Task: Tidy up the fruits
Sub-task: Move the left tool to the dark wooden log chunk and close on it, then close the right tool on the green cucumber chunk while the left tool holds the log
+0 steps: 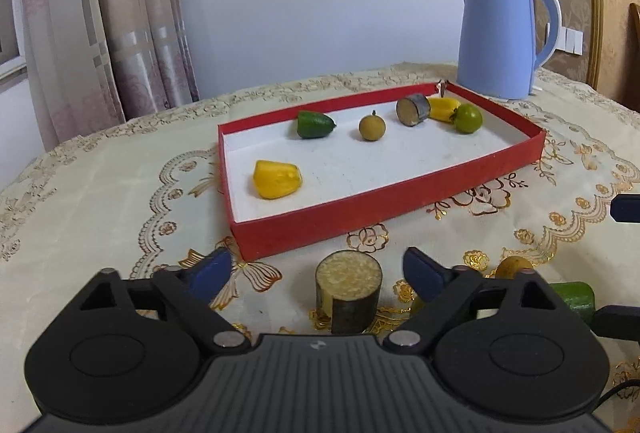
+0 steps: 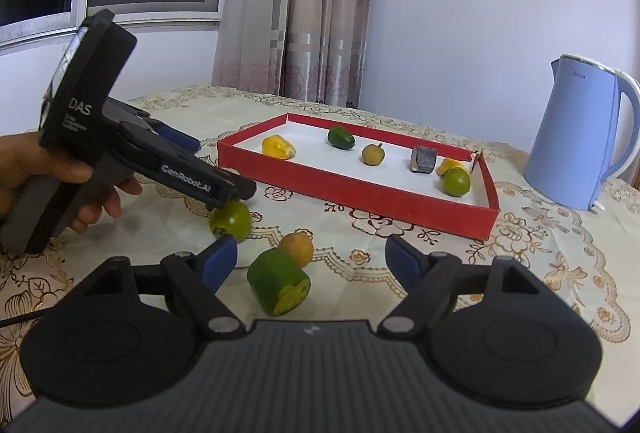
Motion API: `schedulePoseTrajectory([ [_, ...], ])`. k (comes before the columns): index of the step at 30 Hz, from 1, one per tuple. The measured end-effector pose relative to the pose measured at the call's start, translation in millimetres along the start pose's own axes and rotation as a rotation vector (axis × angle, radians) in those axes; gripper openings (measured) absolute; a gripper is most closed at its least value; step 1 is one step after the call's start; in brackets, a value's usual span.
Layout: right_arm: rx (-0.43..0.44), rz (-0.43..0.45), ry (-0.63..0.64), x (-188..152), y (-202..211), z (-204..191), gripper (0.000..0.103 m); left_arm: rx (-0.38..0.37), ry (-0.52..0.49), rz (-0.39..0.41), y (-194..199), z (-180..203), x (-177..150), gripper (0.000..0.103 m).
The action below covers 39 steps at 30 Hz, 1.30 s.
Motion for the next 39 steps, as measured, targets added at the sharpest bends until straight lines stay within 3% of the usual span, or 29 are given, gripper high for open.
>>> schedulePoseTrajectory([
  [6, 0.002, -0.001, 0.005, -2, -1, -2, 0.081, -0.022, 0.042, -0.016, -6, -3, -3, 0.076],
  [11, -0.004, -0.001, 0.005, -2, -1, -1, 0.082, -0.078, 0.097, -0.025, -12, -3, -5, 0.042],
  [14, -0.009, 0.001, 0.011, -2, -1, -2, 0.083, -0.105, 0.106, -0.019, -12, -1, -6, 0.033],
  [22, -0.035, -0.007, 0.042, -3, -4, -4, 0.083, -0.131, 0.136, 0.028, -7, -4, -7, 0.033],
  [28, -0.01, -0.044, 0.07, -6, -8, -16, 0.082, -0.028, 0.104, 0.09, 6, -13, -1, 0.033],
  [33, 0.011, -0.104, 0.094, -12, -18, -26, 0.063, -0.001, 0.082, 0.112, 11, -14, 3, 0.033],
  [37, 0.001, -0.123, 0.086, -14, -23, -24, 0.059, -0.005, 0.076, 0.112, 12, -13, 3, 0.034],
  [39, 0.018, -0.13, 0.089, -15, -23, -26, 0.052, -0.01, 0.076, 0.112, 12, -12, 3, 0.034],
])
Point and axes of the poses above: each gripper's, at about its wrist camera, not at the fingertips, and y roughly against the way its jaws point, z to its right, x to its top, the point moved 9 cm from there along -y, roughly the way its jaws point, and after that the axes turned 15 degrees about -x, right-handed, at the moved point
